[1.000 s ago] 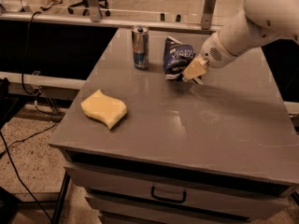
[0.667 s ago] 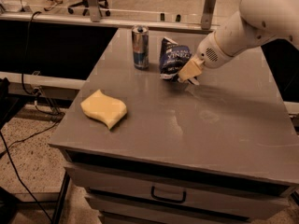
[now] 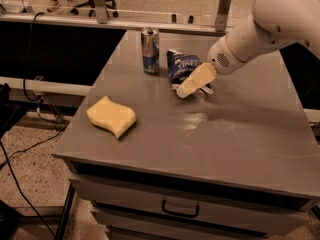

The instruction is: Move blue chip bag near redbull can

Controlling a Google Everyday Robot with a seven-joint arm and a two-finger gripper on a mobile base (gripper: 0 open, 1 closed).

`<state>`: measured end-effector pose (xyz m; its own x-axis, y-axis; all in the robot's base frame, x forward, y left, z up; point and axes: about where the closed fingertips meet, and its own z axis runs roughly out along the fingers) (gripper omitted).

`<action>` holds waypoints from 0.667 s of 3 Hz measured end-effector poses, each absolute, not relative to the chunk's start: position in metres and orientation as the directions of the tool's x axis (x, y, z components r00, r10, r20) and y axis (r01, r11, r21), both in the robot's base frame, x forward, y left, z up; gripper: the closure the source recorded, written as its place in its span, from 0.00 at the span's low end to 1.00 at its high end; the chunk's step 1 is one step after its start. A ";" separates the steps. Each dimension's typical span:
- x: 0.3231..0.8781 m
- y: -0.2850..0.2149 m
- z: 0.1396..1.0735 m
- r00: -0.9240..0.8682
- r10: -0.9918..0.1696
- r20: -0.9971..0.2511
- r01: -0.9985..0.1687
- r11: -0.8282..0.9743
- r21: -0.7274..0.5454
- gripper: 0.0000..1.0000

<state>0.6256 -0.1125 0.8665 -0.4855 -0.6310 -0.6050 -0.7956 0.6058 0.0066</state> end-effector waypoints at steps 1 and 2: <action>0.629 -0.135 0.883 -0.480 -0.612 -0.629 -0.791 0.611 0.009 0.00; 0.637 -0.157 0.917 -0.438 -0.608 -0.662 -0.800 0.600 -0.022 0.00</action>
Offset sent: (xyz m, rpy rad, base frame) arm 0.0174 -0.0744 0.0789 0.0555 -0.1031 0.0132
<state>0.6375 -0.1573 0.9175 -0.4381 -0.6082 -0.6619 -0.7999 0.5997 -0.0216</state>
